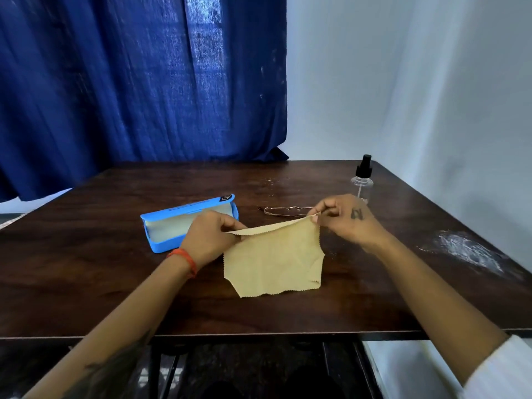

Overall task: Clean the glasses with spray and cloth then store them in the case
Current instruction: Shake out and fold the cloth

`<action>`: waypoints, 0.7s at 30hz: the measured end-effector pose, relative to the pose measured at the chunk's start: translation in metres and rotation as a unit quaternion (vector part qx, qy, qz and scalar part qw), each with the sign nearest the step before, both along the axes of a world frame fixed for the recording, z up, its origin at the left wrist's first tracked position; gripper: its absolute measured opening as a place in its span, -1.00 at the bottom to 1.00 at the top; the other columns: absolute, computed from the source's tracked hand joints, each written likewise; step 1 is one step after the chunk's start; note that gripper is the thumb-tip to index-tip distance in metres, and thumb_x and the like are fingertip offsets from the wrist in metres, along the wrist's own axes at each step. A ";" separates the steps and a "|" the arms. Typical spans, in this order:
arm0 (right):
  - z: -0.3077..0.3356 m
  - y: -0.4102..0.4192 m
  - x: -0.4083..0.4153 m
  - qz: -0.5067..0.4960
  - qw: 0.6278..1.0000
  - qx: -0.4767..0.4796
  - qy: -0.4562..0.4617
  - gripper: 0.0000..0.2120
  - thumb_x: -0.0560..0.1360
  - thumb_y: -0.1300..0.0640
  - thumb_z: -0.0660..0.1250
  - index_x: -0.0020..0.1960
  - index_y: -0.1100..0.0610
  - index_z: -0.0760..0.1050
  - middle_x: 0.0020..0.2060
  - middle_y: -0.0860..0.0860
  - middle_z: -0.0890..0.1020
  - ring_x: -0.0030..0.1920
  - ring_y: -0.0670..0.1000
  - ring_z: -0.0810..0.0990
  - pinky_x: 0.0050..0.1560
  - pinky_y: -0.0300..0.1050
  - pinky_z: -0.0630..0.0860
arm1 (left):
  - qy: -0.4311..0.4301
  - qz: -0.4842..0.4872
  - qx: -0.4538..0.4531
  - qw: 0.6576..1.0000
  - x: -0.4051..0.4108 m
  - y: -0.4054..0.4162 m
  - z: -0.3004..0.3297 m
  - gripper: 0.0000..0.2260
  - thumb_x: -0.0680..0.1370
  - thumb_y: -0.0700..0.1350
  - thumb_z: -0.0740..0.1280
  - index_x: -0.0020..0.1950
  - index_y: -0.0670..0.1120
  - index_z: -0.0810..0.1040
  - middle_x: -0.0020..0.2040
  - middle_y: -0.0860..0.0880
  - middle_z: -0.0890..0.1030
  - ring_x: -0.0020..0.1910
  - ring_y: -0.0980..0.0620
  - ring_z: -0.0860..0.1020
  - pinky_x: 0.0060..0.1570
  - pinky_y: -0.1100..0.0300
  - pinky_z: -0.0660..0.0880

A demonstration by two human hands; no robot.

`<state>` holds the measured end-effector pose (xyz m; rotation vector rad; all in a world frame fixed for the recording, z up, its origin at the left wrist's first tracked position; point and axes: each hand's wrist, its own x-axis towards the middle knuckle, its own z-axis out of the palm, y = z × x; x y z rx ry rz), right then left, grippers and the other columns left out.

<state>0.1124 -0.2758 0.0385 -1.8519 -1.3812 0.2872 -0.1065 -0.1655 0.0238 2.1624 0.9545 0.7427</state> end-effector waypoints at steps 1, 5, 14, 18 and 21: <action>-0.001 -0.002 0.001 0.002 0.999 0.025 -0.028 -0.93 0.43 0.23 0.40 -0.11 0.13 0.65 -0.18 0.01 0.69 -0.17 -0.08 0.63 -0.06 -0.18 0.55 | -0.004 0.009 0.043 0.999 -0.001 -0.003 0.000 -0.83 0.42 -0.27 0.39 -0.16 0.00 0.68 -0.29 0.19 0.61 -0.30 0.41 0.52 -0.29 0.57 0.38; 0.001 -0.025 0.000 0.075 0.992 0.076 -0.063 -0.85 0.39 0.24 0.45 -0.11 0.02 0.66 -0.25 -0.16 0.66 -0.22 -0.23 0.59 -0.24 -0.47 0.43 | -0.017 -0.092 0.167 0.981 -0.017 -0.002 -0.004 -0.73 0.40 -0.32 0.40 -0.04 0.01 0.67 -0.08 0.14 0.66 -0.03 0.41 0.53 -0.02 0.54 0.39; -0.003 -0.054 -0.005 0.255 0.959 -0.111 -0.057 -0.81 0.32 0.16 0.52 -0.08 0.00 0.69 -0.15 -0.11 0.68 -0.08 -0.17 0.61 0.00 -0.26 0.50 | -0.004 -0.238 -0.033 0.971 -0.046 -0.007 -0.008 -0.62 0.27 0.29 0.39 -0.14 0.03 0.70 0.07 0.15 0.65 0.21 0.24 0.47 0.24 0.39 0.33; -0.003 -0.040 -0.003 0.158 0.986 -0.028 -0.055 -0.83 0.41 0.09 0.44 0.01 0.03 0.65 -0.11 -0.09 0.66 -0.15 -0.23 0.58 -0.19 -0.43 0.43 | 0.001 -0.107 0.065 0.992 -0.038 -0.008 -0.009 -0.83 0.45 0.04 0.39 -0.04 0.01 0.67 -0.03 0.10 0.68 -0.02 0.22 0.58 0.00 0.39 0.46; -0.013 -0.022 -0.005 0.143 0.978 -0.084 -0.127 -0.67 0.39 0.00 0.45 0.12 0.05 0.58 -0.07 -0.08 0.64 -0.12 -0.20 0.57 -0.15 -0.43 0.43 | 0.127 -0.098 0.136 0.978 -0.031 -0.005 -0.014 -0.74 0.46 -0.04 0.38 0.14 0.03 0.56 -0.03 0.12 0.60 -0.11 0.23 0.53 -0.15 0.52 0.36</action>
